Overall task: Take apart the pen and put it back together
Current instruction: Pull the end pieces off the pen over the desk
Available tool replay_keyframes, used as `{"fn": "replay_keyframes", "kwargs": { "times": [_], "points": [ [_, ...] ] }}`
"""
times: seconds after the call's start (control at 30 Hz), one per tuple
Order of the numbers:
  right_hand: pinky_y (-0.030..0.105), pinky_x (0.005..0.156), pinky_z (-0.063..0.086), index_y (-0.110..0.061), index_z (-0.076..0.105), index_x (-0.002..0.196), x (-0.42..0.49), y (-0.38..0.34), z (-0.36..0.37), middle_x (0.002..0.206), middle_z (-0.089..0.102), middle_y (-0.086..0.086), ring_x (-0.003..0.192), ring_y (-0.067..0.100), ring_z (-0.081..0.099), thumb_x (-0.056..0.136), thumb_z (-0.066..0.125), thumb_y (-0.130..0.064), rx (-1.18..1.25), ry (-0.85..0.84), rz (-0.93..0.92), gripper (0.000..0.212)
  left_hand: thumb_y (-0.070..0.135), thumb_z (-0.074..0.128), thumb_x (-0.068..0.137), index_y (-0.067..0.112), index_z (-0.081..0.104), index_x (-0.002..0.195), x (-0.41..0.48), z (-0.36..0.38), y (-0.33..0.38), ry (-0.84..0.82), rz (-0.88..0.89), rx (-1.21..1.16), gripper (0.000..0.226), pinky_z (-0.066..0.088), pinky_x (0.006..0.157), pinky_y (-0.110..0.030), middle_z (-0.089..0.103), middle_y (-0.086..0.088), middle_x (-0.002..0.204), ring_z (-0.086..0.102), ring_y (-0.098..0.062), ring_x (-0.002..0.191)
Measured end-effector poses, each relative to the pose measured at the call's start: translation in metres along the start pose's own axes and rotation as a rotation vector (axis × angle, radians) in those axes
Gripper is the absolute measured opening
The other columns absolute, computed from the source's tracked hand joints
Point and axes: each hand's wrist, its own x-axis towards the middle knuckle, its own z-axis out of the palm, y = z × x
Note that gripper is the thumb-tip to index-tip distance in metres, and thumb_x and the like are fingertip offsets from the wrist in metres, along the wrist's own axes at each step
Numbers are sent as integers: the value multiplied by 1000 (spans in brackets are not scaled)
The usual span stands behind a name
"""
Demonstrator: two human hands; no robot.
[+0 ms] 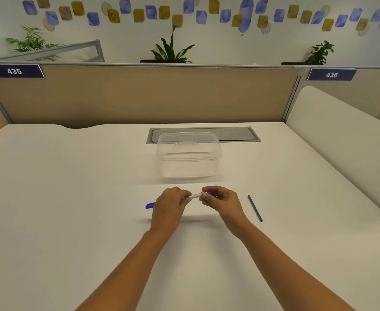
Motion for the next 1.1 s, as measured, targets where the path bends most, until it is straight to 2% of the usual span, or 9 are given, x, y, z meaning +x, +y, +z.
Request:
{"fn": "replay_keyframes", "kwargs": {
  "times": [0.13, 0.27, 0.4, 0.57, 0.77, 0.9, 0.97, 1.1],
  "points": [
    [16, 69, 56, -5, 67, 90, 2, -2, -1, 80, 68, 12, 70, 14, 68, 84, 62, -9, 16, -8, 3, 10, 11, 55, 87, 8, 65, 92, 1, -2, 4, 11, -7, -11, 11, 40, 68, -30, 65, -10, 86, 52, -23, 82],
    [17, 62, 56, -4, 68, 87, 3, -3, -1, 74, 67, 7, 66, 16, 65, 87, 57, -18, -109, -12, 1, 17, 9, 53, 89, 7, 61, 90, 3, -3, 7, -10, -38, -22, 9, 43, 67, -34, 63, -11, 87, 52, -21, 77],
    [16, 51, 47, -7, 62, 80, 3, -4, 2, 68, 61, 2, 59, 13, 57, 93, 48, -21, -253, -47, -47, 24, 7, 49, 90, 5, 58, 91, 6, -6, 12, -46, -34, -6, 9, 44, 66, -36, 61, -12, 87, 51, -22, 75],
    [15, 49, 37, -13, 51, 78, 5, -6, 7, 66, 54, -1, 57, 11, 47, 96, 39, -29, -334, -47, -71, 26, 9, 50, 90, 7, 58, 92, 10, -9, 14, -45, 24, 25, 9, 47, 68, -44, 61, -13, 86, 53, -26, 76],
    [20, 53, 33, -20, 43, 67, 8, -11, 6, 62, 48, -2, 54, 10, 39, 97, 34, -24, -410, -98, -155, 32, 13, 48, 91, 11, 57, 96, 12, -11, 13, -78, 26, 29, 11, 47, 74, -43, 61, -9, 91, 54, -25, 82],
    [12, 50, 34, -19, 46, 67, 8, -11, 8, 62, 50, -3, 48, 2, 41, 97, 35, -23, -422, -129, -184, 32, 27, 43, 93, 18, 54, 109, 11, -11, 18, -124, 36, 34, 21, 39, 82, -37, 61, -1, 104, 55, -20, 94],
    [11, 49, 34, -19, 48, 69, 8, -9, 12, 63, 51, -2, 48, 1, 41, 97, 36, -23, -423, -153, -185, 30, 29, 41, 94, 19, 57, 104, 13, -11, 23, -129, 39, 22, 21, 41, 79, -36, 61, -2, 101, 56, -20, 91],
    [13, 50, 34, -15, 50, 71, 7, -11, 12, 64, 53, 0, 49, 4, 41, 96, 38, -23, -395, -178, -158, 29, 30, 40, 94, 18, 64, 85, 18, -14, 24, -140, 33, 60, 28, 36, 62, -28, 51, -2, 78, 49, -18, 76]
  ]
}}
